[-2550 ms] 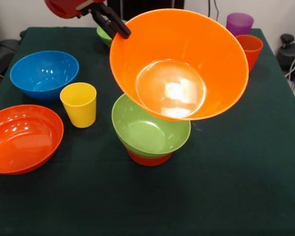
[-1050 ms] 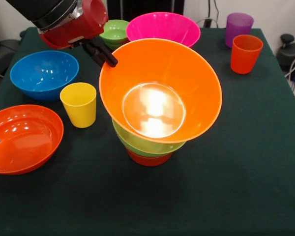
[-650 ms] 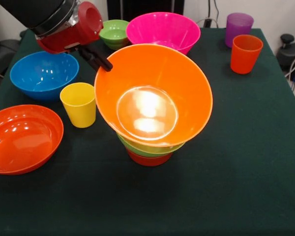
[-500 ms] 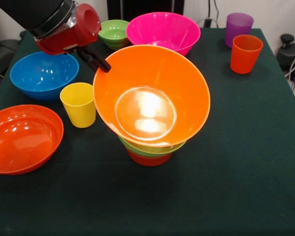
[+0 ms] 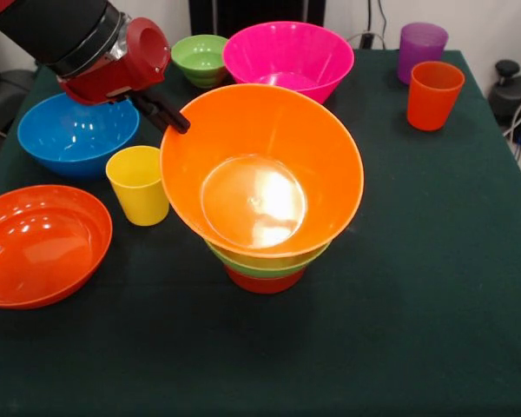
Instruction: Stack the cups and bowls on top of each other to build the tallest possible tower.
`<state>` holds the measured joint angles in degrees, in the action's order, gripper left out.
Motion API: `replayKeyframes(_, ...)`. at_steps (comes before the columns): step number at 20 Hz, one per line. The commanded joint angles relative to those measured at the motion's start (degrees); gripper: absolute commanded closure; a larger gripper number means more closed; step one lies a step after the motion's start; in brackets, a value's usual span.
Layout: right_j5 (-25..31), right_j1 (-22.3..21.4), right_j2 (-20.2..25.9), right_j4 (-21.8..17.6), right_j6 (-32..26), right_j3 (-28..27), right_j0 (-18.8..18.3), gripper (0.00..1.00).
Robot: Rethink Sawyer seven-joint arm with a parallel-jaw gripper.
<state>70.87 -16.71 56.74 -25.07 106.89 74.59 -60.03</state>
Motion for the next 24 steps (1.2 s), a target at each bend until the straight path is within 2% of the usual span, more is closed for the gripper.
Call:
replayKeyframes(1,-2.9,2.2,-0.5,-2.9,-18.7,-0.6,1.6,1.0)
replayKeyframes(7,-3.7,2.4,-0.4,-3.2,-17.7,-0.7,2.3,1.0)
replayKeyframes(19,-6.2,2.2,1.0,-1.6,-15.3,4.2,1.4,1.0)
replayKeyframes(22,-6.5,0.6,1.6,-0.8,-13.6,6.8,0.8,1.0)
replayKeyframes(24,-10.1,-2.7,2.3,-2.3,-12.0,9.6,0.1,1.0)
